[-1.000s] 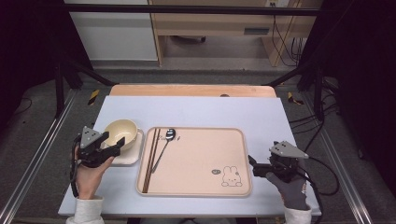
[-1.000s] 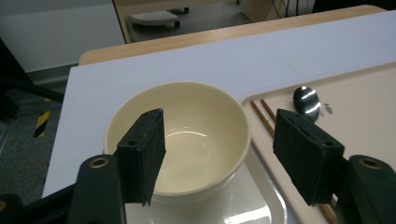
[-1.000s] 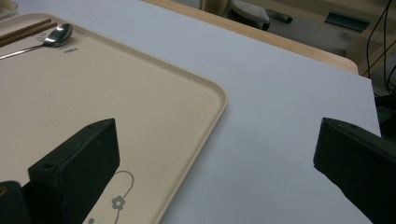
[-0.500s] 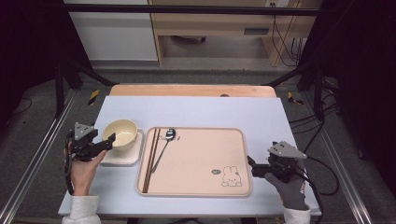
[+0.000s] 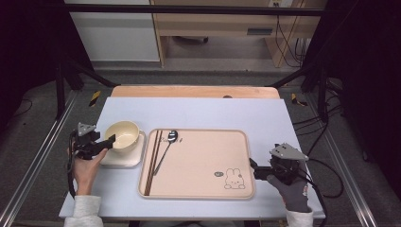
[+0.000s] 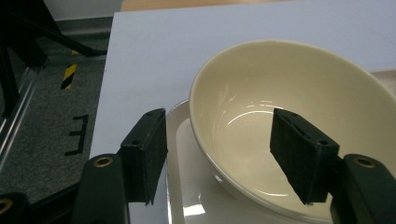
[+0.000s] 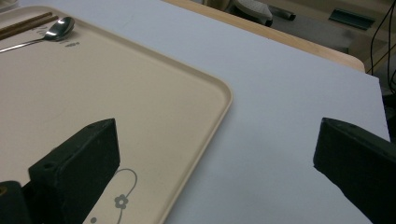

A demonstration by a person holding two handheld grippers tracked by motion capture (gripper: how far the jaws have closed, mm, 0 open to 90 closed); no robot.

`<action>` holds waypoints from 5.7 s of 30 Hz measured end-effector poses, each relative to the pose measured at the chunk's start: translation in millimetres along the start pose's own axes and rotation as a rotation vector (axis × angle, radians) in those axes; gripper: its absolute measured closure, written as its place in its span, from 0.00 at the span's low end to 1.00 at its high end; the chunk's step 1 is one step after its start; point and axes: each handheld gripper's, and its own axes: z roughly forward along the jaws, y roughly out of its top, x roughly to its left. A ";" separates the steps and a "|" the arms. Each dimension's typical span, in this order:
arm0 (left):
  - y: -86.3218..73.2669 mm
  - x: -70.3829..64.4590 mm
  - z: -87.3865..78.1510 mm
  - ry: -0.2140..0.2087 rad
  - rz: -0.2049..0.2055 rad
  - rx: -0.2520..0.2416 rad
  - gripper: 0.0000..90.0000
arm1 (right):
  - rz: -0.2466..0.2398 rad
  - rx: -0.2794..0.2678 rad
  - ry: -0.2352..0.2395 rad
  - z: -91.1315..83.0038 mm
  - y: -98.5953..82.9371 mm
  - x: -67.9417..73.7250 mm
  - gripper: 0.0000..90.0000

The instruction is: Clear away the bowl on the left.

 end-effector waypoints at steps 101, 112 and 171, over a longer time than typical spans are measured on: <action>31.2 -94.2 -52.9 -0.173 0.147 -0.139 0.92 | -0.005 0.006 -0.006 -0.8 -0.4 0.0 0.01; 35.7 -117.2 -45.0 -0.205 0.203 -0.109 0.92 | 0.000 0.004 -0.007 -1.7 -0.2 -0.4 0.01; 57.6 -193.8 88.7 -0.269 0.196 0.111 0.91 | 0.002 -0.003 -0.001 -3.7 0.1 -1.8 0.01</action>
